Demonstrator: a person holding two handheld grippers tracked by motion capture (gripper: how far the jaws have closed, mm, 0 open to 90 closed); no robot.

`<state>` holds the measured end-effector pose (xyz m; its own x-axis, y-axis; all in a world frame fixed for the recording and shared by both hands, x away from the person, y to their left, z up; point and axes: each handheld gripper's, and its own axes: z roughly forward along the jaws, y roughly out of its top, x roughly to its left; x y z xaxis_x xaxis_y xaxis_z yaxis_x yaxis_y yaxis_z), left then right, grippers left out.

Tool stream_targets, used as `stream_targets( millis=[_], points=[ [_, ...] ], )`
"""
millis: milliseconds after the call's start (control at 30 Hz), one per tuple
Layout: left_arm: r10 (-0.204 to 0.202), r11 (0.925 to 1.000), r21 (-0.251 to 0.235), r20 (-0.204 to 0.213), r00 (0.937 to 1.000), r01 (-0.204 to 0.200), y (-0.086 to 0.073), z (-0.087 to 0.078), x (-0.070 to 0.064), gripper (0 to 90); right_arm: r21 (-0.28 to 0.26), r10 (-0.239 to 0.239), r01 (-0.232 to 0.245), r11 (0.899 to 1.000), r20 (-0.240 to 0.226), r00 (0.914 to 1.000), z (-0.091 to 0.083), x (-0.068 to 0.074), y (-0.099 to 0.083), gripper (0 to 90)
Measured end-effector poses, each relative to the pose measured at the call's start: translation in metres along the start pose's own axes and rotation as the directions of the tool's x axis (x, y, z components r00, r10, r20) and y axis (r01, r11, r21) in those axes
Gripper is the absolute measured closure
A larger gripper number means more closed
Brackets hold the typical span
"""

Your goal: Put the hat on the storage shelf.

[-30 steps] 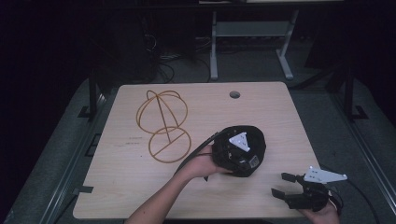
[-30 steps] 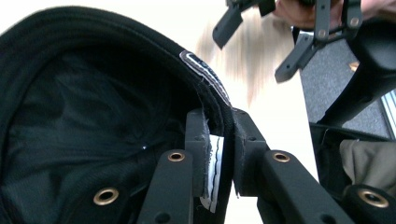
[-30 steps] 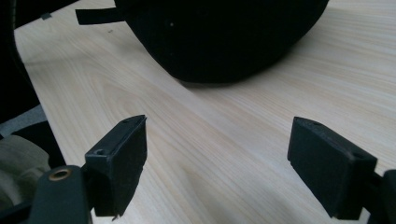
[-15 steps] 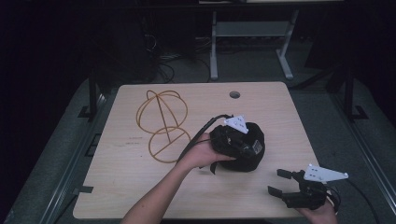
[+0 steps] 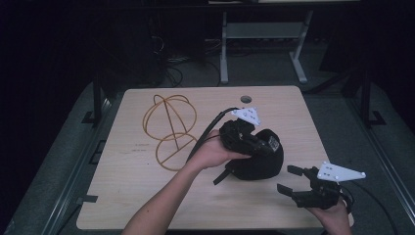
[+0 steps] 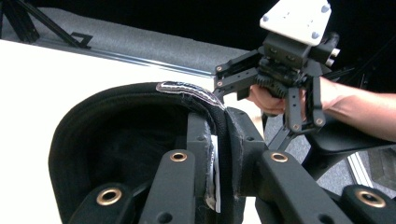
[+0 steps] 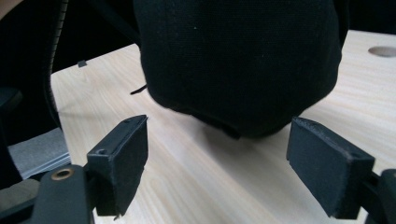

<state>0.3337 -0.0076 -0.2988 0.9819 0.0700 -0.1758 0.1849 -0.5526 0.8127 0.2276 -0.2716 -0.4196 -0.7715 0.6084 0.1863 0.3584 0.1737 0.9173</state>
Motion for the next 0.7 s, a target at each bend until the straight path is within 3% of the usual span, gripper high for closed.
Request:
stream_targets(
  millis=[400,567,700],
  points=[
    [0.031,0.9994,-0.019,0.054,0.998,-0.03,0.014,0.002,-0.01,80.5,-0.022,-0.046,0.047,0.999,0.049,0.9978,0.006,0.0,0.007,24.2],
    [0.043,0.9987,-0.031,0.083,0.9956,-0.041,0.02,0.006,-0.013,80.5,-0.043,-0.076,0.077,0.996,0.034,0.9965,0.006,0.0,0.007,38.1],
    [0.05,0.9982,-0.036,0.089,0.9947,-0.047,0.023,0.006,-0.015,80.6,-0.052,-0.103,0.104,0.993,0.019,0.9945,0.004,0.0,0.009,56.7]
  ],
)
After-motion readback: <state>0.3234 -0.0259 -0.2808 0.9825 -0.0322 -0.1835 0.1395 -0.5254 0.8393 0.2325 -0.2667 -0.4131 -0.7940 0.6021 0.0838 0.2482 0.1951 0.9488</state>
